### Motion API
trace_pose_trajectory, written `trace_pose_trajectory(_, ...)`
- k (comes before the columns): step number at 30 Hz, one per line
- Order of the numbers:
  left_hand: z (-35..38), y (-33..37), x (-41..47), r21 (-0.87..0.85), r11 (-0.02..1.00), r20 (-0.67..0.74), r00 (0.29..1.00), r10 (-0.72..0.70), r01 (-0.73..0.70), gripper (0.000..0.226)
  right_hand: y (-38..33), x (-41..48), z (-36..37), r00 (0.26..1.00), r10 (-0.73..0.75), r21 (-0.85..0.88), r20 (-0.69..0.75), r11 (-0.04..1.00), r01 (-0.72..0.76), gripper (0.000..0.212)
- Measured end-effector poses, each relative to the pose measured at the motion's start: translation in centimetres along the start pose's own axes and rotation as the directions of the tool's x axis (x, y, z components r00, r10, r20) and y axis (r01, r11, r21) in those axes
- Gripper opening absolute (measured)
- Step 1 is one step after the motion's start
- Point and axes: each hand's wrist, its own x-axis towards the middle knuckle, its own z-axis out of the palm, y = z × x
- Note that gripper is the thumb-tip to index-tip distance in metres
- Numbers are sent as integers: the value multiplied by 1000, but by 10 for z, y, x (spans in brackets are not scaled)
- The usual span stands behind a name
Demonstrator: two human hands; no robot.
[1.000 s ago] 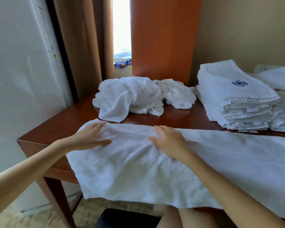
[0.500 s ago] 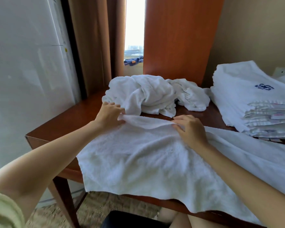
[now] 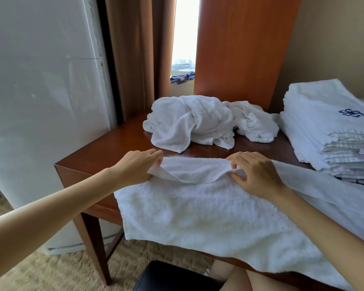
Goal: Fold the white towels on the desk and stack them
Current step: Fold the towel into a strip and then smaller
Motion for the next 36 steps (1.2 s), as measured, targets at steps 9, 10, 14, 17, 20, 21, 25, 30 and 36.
trace_pose_trajectory(9,17,-24,34,-9,996,-134,987,-94,93,31,8,-11,8,903,284,132,322,931,-340,37)
trace_pose_trajectory(10,19,-26,36,-37,993,-155,981,-116,111,30,8,-10,10,900,301,135,315,925,-356,35)
trace_pose_trajectory(14,18,-27,42,-115,983,-217,962,-168,146,24,1,-1,14,947,283,79,152,952,-297,37)
trace_pose_trajectory(17,15,-29,31,-290,943,-392,879,-271,162,18,0,-2,8,980,192,59,-49,980,-189,41)
trace_pose_trajectory(20,14,-33,4,-280,955,-455,861,-226,103,26,-1,-4,3,992,89,59,-92,995,-83,35)
trace_pose_trajectory(21,15,-34,-5,-273,959,-406,895,-185,74,29,-2,-5,3,996,83,86,-41,993,-79,33)
trace_pose_trajectory(25,13,-48,-29,-335,940,-126,986,-112,64,39,-7,-5,4,980,147,157,132,973,-167,27)
trace_pose_trajectory(30,2,-53,-36,-215,971,85,992,-89,106,40,-9,-4,0,975,169,126,145,974,-188,23)
trace_pose_trajectory(36,9,-39,-25,-334,915,411,909,-73,224,72,-9,-3,-1,960,192,81,203,974,-212,32)
